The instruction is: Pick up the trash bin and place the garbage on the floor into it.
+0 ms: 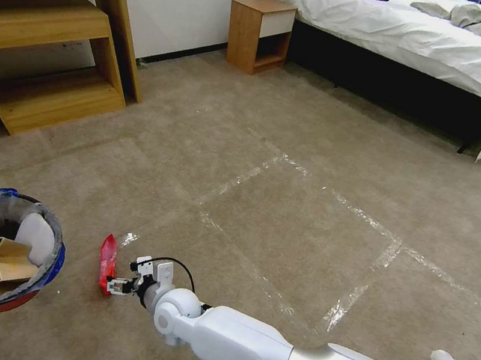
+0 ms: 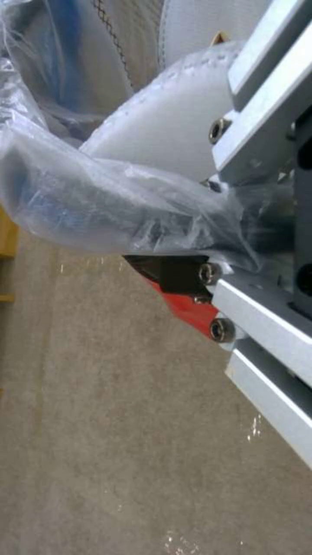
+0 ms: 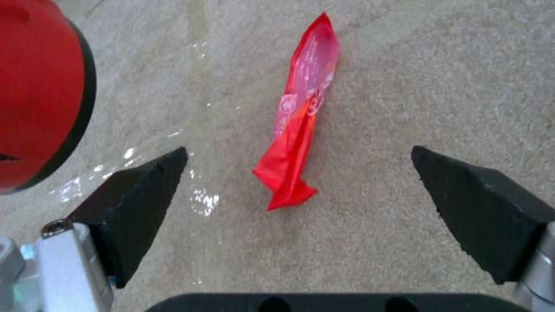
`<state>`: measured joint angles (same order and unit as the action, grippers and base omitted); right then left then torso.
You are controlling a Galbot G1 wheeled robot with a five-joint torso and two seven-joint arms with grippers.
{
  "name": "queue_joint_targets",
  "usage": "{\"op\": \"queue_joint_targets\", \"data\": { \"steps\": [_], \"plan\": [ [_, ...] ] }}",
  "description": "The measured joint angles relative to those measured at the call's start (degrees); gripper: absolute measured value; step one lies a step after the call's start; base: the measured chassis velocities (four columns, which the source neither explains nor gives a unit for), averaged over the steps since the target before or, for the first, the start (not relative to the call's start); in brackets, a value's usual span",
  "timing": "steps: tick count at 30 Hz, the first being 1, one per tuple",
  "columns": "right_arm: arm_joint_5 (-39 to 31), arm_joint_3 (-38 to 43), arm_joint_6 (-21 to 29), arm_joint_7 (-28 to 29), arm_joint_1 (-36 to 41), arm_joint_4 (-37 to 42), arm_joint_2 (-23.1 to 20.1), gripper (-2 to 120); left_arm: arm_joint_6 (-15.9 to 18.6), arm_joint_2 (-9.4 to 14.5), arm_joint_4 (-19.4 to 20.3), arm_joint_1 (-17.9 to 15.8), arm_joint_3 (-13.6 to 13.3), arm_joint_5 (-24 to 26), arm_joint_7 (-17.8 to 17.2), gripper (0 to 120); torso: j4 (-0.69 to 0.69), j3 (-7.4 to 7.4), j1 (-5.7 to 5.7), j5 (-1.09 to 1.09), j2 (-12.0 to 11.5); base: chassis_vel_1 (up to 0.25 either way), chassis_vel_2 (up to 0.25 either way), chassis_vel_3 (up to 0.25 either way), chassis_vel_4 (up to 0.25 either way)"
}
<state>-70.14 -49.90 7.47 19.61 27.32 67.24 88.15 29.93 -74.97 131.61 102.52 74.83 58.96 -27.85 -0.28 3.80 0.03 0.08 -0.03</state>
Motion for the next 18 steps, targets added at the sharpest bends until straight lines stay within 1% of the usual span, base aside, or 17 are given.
{"op": "queue_joint_targets", "data": {
  "steps": [5,8,12,14,16,18],
  "plan": [
    [0.2,0.2,-0.3,0.0,0.0,0.4,-0.8,99,0.0,0.0,0.2,0.0,-0.1,-0.1,0.0,2,0.0,0.0,0.0,0.0,0.0,0.0,0.0,0.0,0.0],
    [0.2,1.1,-1.1,-0.1,0.0,2.1,-2.2,99,0.0,0.2,0.2,0.0,-0.1,-0.1,0.1,2,-0.01,0.0,0.0,0.0,0.0,0.0,0.0,0.0,0.0],
    [0.3,1.7,-1.5,-0.2,0.0,3.2,-2.9,99,0.0,0.3,0.2,-0.1,-0.2,0.0,0.1,2,0.01,0.0,0.0,0.01,0.0,0.0,0.0,0.0,0.0],
    [1.0,4.4,-2.8,-0.9,0.0,6.2,-4.8,99,0.0,0.6,-0.2,-0.5,-0.4,0.0,0.1,2,0.0,0.0,0.0,0.0,0.0,0.0,0.0,0.0,0.0],
    [1.2,5.4,-3.2,-1.0,0.0,7.1,-5.2,99,0.0,0.7,-0.3,-0.6,-0.5,0.0,0.1,2,-0.02,0.0,0.0,0.0,0.0,0.0,0.0,0.0,0.0],
    [1.8,8.4,-4.2,-1.2,0.0,9.8,-6.4,100,0.0,0.9,-0.5,-0.8,-0.8,0.0,0.1,2,0.0,0.0,0.0,0.02,0.0,0.0,0.0,0.0,0.0]
  ]
}}
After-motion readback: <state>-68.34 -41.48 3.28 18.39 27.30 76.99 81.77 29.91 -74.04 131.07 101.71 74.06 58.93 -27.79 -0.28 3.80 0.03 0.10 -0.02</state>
